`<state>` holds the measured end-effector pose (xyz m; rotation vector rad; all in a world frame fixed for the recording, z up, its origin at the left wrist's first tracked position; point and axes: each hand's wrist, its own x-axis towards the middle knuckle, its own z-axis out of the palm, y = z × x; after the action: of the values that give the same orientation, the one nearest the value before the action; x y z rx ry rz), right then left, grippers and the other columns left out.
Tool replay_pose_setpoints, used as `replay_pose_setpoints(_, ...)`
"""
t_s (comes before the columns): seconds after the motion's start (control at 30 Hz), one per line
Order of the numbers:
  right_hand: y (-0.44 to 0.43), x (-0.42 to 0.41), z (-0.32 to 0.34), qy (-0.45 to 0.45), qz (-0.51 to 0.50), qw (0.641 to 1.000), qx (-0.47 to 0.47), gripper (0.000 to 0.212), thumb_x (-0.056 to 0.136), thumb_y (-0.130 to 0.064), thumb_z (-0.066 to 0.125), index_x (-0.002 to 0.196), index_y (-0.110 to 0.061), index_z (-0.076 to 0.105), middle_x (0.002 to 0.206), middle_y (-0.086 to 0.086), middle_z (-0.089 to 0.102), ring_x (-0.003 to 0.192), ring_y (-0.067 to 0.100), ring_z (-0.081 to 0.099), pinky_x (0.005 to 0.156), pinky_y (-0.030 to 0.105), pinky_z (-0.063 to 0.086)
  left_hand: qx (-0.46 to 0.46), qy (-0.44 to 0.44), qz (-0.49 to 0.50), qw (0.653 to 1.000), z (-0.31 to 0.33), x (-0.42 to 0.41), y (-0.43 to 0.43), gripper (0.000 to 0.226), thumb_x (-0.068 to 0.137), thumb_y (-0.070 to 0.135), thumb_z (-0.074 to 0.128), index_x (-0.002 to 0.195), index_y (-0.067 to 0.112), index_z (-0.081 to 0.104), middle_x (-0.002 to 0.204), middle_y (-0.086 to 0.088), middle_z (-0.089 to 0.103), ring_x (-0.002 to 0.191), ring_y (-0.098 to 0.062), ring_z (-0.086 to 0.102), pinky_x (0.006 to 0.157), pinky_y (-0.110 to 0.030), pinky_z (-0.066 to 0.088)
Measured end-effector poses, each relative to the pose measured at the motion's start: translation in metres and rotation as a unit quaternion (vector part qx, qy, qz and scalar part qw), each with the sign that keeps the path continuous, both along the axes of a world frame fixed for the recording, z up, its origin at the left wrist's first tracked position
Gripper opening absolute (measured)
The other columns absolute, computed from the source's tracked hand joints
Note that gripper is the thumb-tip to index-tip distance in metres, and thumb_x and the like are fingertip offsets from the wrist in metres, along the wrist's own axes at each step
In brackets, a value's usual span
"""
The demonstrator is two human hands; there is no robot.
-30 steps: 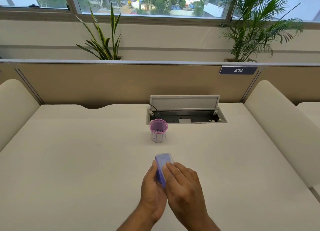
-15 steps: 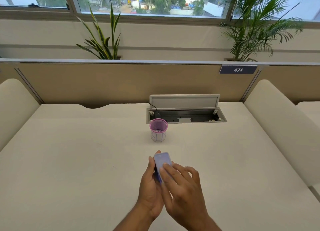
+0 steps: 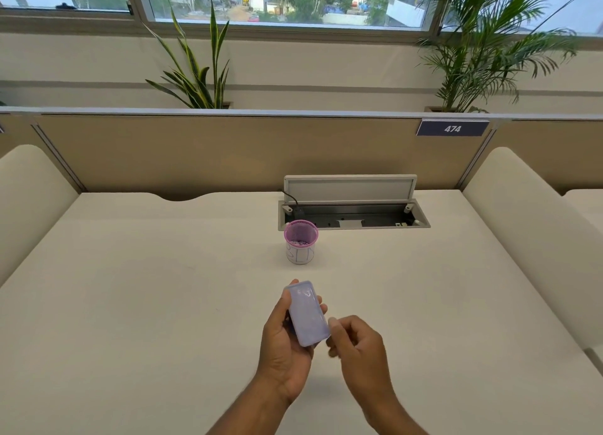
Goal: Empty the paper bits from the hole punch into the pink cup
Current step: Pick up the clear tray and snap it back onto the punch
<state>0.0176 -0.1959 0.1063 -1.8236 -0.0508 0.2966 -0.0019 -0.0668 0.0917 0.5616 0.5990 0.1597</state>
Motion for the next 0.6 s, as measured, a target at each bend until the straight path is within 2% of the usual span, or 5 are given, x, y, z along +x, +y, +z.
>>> replay_pose_setpoints(0.07, 0.0008, -0.0001, 0.0037, 0.097, 0.019, 0.993, 0.056, 0.032, 0.100, -0.027, 0.065, 0.084, 0.000, 0.069, 0.069, 0.008, 0.074, 0.060, 0.017, 0.064, 0.062, 0.031, 0.053, -0.009, -0.002, 0.000, 1.000, 0.0014, 0.0002, 0.0004, 0.044, 0.101, 0.044, 0.054, 0.133, 0.018, 0.070, 0.119, -0.019, 0.070, 0.100, -0.032, 0.067, 0.081, -0.042, 0.054)
replay_pose_setpoints(0.2, 0.0032, -0.0008, 0.0047, 0.165, 0.016, 0.980, 0.111, 0.031, 0.100, -0.021, 0.064, 0.090, 0.008, 0.068, 0.074, 0.015, 0.075, 0.061, 0.021, 0.063, 0.065, 0.038, 0.050, -0.012, -0.004, 0.004, 1.000, 0.0020, 0.0002, 0.0003, 0.044, 0.100, 0.045, 0.054, 0.131, 0.018, 0.070, 0.114, -0.018, 0.070, 0.099, -0.030, 0.065, 0.077, -0.040, 0.055)
replay_pose_setpoints(0.33, 0.0052, 0.0002, 0.0068, 0.165, 0.023, 0.980, 0.109, 0.028, 0.099, -0.020, 0.065, 0.092, 0.006, 0.070, 0.076, 0.016, 0.076, 0.064, 0.019, 0.065, 0.065, 0.033, 0.053, -0.027, -0.011, 0.002, 1.000, 0.0016, 0.0004, 0.0024, 0.045, 0.100, 0.044, 0.054, 0.133, 0.018, 0.069, 0.116, -0.018, 0.069, 0.103, -0.031, 0.064, 0.075, -0.039, 0.055)
replay_pose_setpoints(0.43, 0.0056, 0.0010, 0.0079, 0.154, 0.025, 0.982, 0.102, 0.026, 0.099, -0.019, 0.066, 0.090, 0.005, 0.071, 0.075, 0.015, 0.075, 0.064, 0.018, 0.065, 0.064, 0.030, 0.054, -0.025, -0.012, 0.005, 1.000, 0.0020, 0.0016, 0.0029, 0.045, 0.100, 0.044, 0.055, 0.133, 0.017, 0.069, 0.117, -0.018, 0.069, 0.105, -0.032, 0.063, 0.080, -0.040, 0.053)
replay_pose_setpoints(0.6, 0.0090, 0.0007, 0.0084, 0.173, 0.013, 0.977, 0.122, 0.029, 0.097, -0.026, 0.068, 0.096, 0.003, 0.069, 0.079, 0.017, 0.077, 0.068, 0.022, 0.070, 0.068, 0.036, 0.055, -0.007, -0.015, 0.000, 1.000, -0.0008, 0.0041, 0.0027, 0.046, 0.100, 0.046, 0.054, 0.131, 0.018, 0.070, 0.115, -0.017, 0.072, 0.107, -0.032, 0.065, 0.086, -0.044, 0.051)
